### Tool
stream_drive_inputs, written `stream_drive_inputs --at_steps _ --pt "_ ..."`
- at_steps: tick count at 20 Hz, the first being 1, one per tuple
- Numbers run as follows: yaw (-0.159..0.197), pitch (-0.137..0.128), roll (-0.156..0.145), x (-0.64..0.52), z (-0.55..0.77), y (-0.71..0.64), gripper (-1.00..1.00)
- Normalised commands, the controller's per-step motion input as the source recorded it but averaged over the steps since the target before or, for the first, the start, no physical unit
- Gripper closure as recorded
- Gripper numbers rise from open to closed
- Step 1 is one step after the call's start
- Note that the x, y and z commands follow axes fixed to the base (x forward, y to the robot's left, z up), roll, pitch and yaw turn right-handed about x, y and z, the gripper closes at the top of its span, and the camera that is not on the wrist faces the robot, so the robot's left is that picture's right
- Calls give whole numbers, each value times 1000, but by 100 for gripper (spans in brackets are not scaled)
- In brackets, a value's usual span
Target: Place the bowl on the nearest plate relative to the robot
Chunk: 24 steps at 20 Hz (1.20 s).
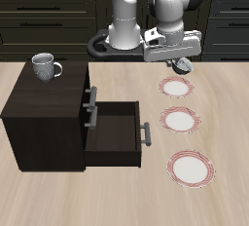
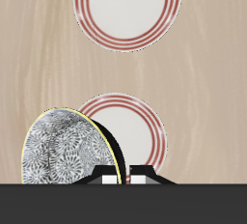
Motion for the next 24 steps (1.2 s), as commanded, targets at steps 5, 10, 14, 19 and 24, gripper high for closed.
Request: stream_drive_inputs --at_steps 5,10,14,19,24 --pt "8 -12 12 7 -49 3 100" --pt "13 -17 2 210 -108 -3 100" --pt "50 -12 -14 87 -223 34 100" --pt "-19 42 2 12 -324 -36 100" --pt "25 2 37 -153 -187 135 100"
